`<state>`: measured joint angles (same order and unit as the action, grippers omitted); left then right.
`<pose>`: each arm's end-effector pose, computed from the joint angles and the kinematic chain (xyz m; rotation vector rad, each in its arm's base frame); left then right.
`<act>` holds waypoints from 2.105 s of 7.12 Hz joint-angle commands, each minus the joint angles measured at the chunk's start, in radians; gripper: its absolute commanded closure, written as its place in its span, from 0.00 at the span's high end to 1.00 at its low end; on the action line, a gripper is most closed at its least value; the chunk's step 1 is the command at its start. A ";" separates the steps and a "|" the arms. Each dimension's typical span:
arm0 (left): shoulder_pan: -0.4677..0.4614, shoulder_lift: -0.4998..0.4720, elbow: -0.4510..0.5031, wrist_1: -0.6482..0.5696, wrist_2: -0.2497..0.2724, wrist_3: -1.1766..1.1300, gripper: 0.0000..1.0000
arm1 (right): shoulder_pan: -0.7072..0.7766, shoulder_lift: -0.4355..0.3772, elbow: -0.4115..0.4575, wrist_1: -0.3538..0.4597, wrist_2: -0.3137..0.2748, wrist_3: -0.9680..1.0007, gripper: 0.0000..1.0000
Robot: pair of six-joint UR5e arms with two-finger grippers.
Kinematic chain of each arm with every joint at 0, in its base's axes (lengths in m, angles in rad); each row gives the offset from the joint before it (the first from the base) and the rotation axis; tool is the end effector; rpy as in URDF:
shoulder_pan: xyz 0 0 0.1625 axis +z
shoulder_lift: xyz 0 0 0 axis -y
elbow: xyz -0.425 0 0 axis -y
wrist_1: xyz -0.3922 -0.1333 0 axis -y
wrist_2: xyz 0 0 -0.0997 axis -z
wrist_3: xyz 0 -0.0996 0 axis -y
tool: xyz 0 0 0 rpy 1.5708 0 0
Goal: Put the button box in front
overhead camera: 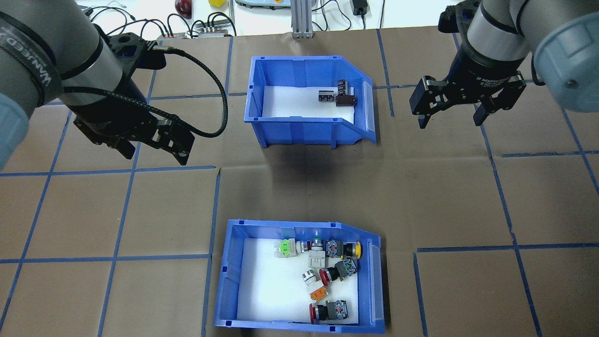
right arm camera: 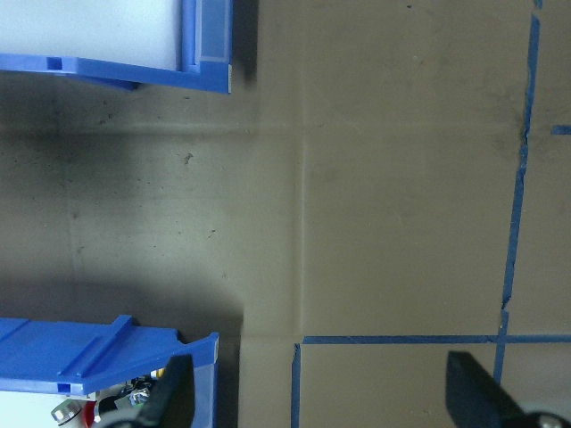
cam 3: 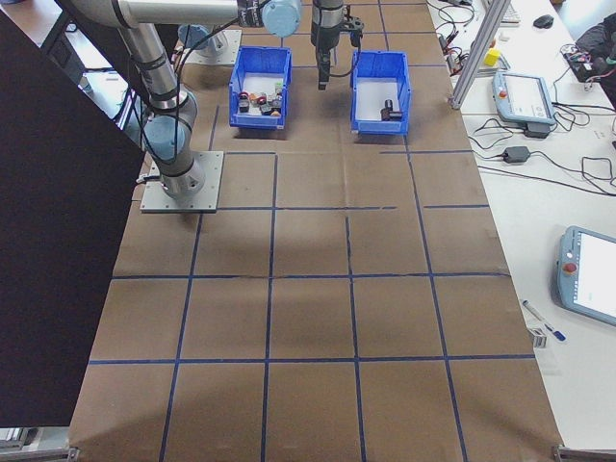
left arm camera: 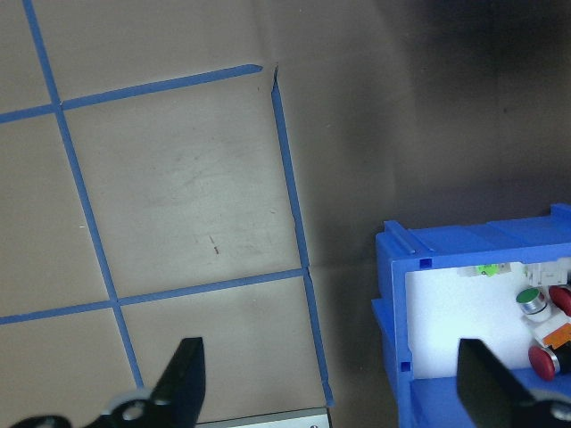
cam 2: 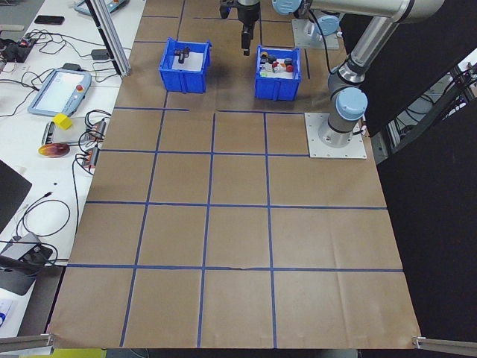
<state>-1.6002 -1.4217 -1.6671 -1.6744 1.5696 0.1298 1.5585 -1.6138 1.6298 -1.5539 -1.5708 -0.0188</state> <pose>-0.1458 -0.4189 0.4989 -0.2494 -3.1269 -0.0795 0.1275 -0.4719 0.4780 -0.0102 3.1406 0.0517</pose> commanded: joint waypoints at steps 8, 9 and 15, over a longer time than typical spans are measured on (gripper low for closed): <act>-0.045 0.266 -0.334 0.045 -0.052 -1.337 0.99 | 0.002 0.119 -0.140 -0.014 -0.009 -0.378 1.00; -0.096 0.274 -0.351 0.047 -0.057 -1.492 0.98 | 0.005 0.176 -0.204 -0.014 -0.003 -0.483 1.00; -0.562 0.268 -0.649 0.471 -0.056 -2.168 0.99 | 0.240 0.448 -0.452 -0.015 -0.003 -0.962 1.00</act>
<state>-2.0799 -1.1508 -2.2518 -1.3200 1.5143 -1.9359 1.7425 -1.1987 1.1915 -1.5685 -1.5749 -0.9109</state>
